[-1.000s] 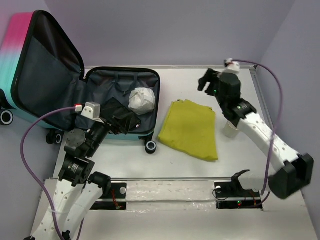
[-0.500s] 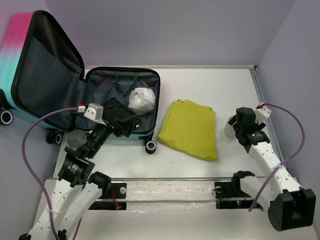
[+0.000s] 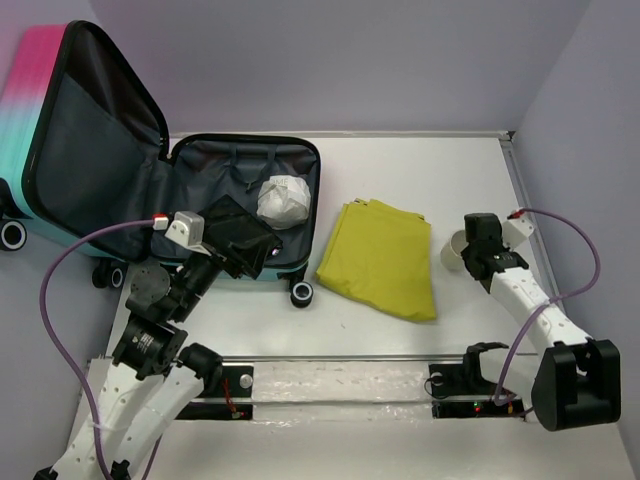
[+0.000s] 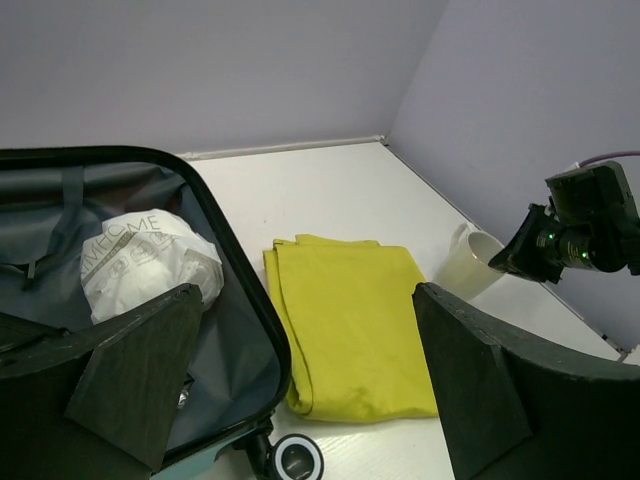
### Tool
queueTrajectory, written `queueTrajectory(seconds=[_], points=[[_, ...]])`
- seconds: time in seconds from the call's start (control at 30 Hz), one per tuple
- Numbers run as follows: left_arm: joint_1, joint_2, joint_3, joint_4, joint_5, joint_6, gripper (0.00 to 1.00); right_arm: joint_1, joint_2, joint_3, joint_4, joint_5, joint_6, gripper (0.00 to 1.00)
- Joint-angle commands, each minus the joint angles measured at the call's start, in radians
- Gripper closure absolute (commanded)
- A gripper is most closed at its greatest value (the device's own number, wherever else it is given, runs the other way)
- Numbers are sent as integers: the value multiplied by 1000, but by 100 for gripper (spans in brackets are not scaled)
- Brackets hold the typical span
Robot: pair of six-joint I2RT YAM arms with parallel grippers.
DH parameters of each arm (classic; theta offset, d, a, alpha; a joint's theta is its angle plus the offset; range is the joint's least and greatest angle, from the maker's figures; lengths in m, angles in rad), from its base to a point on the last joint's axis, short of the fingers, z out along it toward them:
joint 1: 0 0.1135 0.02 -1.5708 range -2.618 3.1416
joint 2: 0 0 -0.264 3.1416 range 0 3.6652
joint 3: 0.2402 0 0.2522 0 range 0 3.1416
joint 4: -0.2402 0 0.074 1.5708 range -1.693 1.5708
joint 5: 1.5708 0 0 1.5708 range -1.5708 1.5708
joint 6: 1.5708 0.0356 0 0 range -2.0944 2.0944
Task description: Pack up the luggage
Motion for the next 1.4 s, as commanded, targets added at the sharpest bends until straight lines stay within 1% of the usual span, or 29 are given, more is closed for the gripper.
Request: queueTrajectory(seconds=[0.0, 0.03, 0.07, 0.13, 0.17, 0.23, 0.27, 0.3, 0.33, 0.37, 0.4, 0.47, 0.5, 0.57, 0.6, 0.63, 0.67, 0.7, 0.77, 0.8, 0.87, 0.9, 0.97, 1.0, 1.07, 1.1, 1.17, 1.23, 1.37], points=[[-13, -13, 44, 30, -11, 12, 1, -2, -35, 23, 83, -43, -75, 93], [-15, -13, 44, 29, -13, 14, 1, 8, -69, 32, 106, -63, -116, 93], [-15, -13, 44, 29, -13, 14, 1, 43, -145, 41, 182, -84, -217, 93], [-15, -14, 49, 27, -16, 14, 1, 77, -196, 89, 253, -179, -278, 93], [-15, -14, 49, 25, -25, 14, 1, 115, -192, 153, 267, -269, -278, 93], [-13, -11, 50, 22, -36, 15, 1, 192, -149, 219, 310, -323, -278, 93], [-12, -6, 52, 19, -37, 15, 1, 246, -117, 251, 382, -322, -304, 93], [-10, -2, 52, 16, -42, 14, 1, 356, -30, 322, 422, -319, -327, 93], [-9, 0, 53, 15, -45, 15, 1, 402, 27, 365, 480, -327, -351, 93], [-4, 4, 52, 16, -53, 15, 1, 477, 163, 465, 560, -357, -399, 93], [-3, 6, 53, 16, -59, 15, 1, 505, 237, 466, 592, -376, -419, 93], [5, 4, 55, 15, -86, 15, 1, 560, 381, 641, 674, -450, -472, 93], [8, 3, 56, 15, -94, 15, 1, 603, 514, 701, 697, -466, -488, 93], [22, -2, 61, -11, -122, 17, 1, 633, 639, 872, 781, -537, -535, 93], [29, -5, 62, -16, -132, 15, 1, 633, 769, 938, 800, -569, -542, 93], [36, -5, 64, -21, -139, 14, 1, 643, 839, 1012, 801, -595, -540, 93], [42, -8, 67, -28, -190, 12, 1, 644, 906, 1180, 774, -653, -539, 93], [43, -8, 70, -39, -209, 14, 1, 644, 972, 1268, 754, -676, -542, 93], [45, -3, 73, -45, -232, 14, 1, 679, 1156, 1432, 707, -680, -580, 93], [45, 0, 76, -47, -244, 14, 1, 689, 1216, 1598, 687, -661, -610, 93], [45, 3, 76, -48, -243, 12, 1, 714, 1333, 1760, 650, -623, -702, 93], [45, 4, 76, -48, -238, 12, 1, 735, 1441, 1901, 650, -556, -739, 93], [43, 10, 78, -45, -229, 14, 1, 749, 1540, 2020, 666, -481, -840, 93], [43, 10, 76, -45, -228, 14, 1, 762, 1593, 2057, 688, -465, -874, 83], [43, 13, 76, -45, -226, 12, 1, 762, 1599, 2010, 755, -446, -931, 57], [43, 15, 76, -44, -226, 14, 1, 762, 1577, 1950, 755, -448, -934, 35], [46, 15, 76, -45, -228, 12, 1, 762, 1537, 1880, 760, -453, -927, 17], [49, 20, 76, -45, -232, 9, 1, 762, 1464, 1800, 772, -488, -918, 14], [59, 32, 73, -44, -269, -14, 1, 762, 1367, 1793, 702, -526, -870, 14]])
